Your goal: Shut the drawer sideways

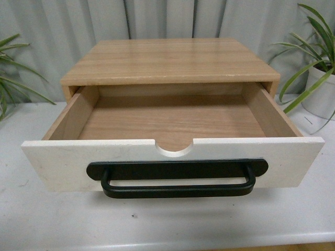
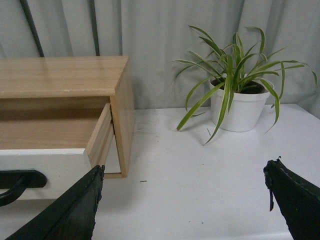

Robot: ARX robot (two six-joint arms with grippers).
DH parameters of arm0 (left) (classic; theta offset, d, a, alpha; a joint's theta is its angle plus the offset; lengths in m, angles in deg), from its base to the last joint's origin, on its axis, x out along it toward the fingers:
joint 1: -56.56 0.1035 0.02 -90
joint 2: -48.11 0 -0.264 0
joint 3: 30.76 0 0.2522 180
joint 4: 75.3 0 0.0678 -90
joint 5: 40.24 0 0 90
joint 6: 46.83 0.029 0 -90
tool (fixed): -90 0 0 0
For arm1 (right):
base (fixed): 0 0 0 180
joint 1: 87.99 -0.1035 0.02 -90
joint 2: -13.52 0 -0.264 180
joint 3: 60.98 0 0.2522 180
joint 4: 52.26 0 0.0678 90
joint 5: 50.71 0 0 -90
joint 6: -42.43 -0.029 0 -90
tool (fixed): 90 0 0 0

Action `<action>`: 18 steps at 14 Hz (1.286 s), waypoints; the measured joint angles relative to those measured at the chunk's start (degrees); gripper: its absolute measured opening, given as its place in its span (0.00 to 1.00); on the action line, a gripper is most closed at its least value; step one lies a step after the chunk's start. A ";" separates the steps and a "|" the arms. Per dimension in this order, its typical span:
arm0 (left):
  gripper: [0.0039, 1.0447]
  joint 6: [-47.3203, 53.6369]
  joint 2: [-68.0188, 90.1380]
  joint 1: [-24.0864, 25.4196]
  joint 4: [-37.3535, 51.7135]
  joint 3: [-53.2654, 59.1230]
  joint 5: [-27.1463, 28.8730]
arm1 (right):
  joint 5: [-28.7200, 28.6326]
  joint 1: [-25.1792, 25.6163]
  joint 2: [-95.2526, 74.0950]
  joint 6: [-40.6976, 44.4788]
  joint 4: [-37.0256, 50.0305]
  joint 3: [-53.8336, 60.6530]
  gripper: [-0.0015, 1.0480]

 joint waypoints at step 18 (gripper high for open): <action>0.94 0.00 0.00 0.00 0.00 0.00 0.00 | 0.00 0.00 0.00 0.00 0.00 0.00 0.94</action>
